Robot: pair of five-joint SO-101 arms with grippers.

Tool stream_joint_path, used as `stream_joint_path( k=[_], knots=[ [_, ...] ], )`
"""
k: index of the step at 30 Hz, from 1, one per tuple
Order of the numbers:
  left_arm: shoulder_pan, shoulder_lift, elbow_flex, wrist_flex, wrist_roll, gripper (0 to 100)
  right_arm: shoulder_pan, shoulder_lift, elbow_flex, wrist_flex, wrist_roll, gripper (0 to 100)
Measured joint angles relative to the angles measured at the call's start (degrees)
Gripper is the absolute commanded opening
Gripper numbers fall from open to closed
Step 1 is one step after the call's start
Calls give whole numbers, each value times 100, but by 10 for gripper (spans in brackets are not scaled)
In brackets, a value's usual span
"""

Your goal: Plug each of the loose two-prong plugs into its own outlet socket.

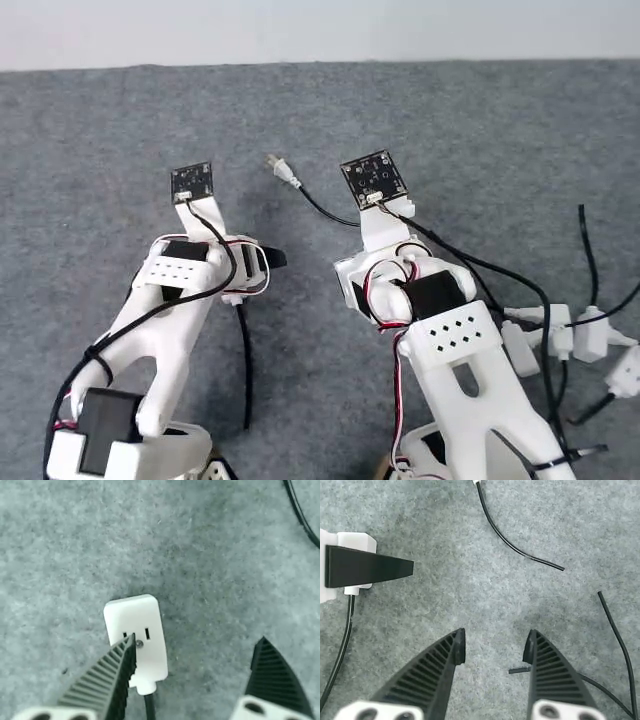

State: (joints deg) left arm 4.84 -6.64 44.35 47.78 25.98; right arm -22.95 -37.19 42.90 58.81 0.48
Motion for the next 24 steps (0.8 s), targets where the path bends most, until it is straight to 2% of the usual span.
stream_joint_path(
  k=[24],
  knots=[
    [-273, 88, -105, -53, -141, 348, 0, 0, 0, 0, 0, 183]
  ],
)
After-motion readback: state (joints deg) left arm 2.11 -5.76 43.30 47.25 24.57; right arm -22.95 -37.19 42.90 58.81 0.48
